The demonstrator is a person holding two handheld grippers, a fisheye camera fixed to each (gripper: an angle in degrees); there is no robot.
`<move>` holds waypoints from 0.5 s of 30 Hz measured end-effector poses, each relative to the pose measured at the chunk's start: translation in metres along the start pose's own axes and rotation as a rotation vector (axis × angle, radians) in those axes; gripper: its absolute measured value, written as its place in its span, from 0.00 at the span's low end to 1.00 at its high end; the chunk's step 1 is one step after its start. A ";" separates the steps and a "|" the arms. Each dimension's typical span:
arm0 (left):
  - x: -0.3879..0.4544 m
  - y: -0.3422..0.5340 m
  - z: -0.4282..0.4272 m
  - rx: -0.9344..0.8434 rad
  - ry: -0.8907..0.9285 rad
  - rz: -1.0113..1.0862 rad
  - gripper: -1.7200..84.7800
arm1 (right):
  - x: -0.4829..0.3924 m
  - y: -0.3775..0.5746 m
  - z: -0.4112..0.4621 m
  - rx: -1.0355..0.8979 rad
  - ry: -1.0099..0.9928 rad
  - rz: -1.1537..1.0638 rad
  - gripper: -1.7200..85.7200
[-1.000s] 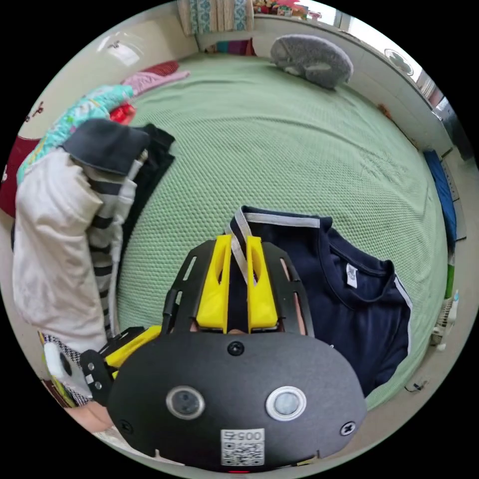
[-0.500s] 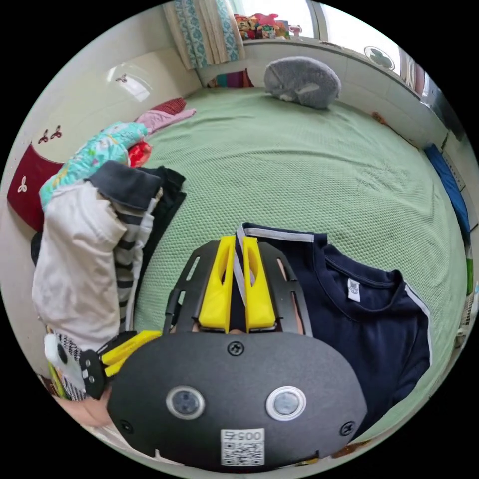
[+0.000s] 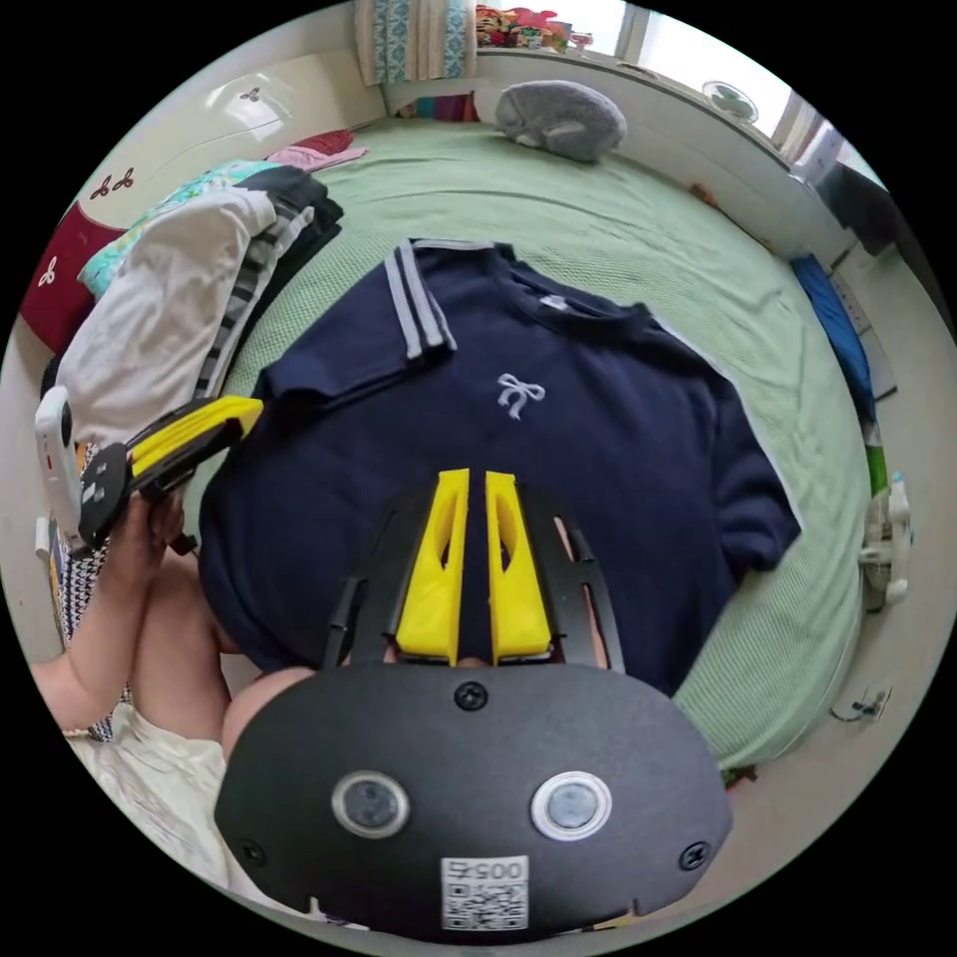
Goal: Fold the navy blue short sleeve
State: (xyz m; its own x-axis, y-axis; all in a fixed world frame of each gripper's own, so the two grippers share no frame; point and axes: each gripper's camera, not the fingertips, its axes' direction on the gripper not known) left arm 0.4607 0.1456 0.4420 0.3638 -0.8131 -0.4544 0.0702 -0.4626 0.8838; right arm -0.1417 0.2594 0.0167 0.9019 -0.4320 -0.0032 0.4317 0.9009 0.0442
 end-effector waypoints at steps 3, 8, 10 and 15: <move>0.030 -0.004 0.002 0.005 0.031 0.024 0.01 | 0.047 0.042 -0.025 0.017 0.028 0.105 0.07; 0.103 -0.020 0.024 -0.023 0.103 0.115 0.01 | 0.136 0.114 -0.057 0.070 -0.007 0.370 0.07; 0.127 -0.026 0.036 -0.042 0.132 0.153 0.01 | 0.161 0.133 -0.061 0.083 -0.025 0.453 0.07; 0.187 -0.042 0.077 -0.111 0.121 0.275 0.01 | 0.215 0.167 -0.060 0.127 -0.082 0.637 0.08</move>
State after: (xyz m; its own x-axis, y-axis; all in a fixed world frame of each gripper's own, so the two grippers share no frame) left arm 0.4543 -0.0142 0.3109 0.4903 -0.8513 -0.1866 0.0530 -0.1846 0.9814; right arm 0.1259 0.3196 -0.0367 0.9741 0.1786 0.1383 -0.1966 0.9718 0.1298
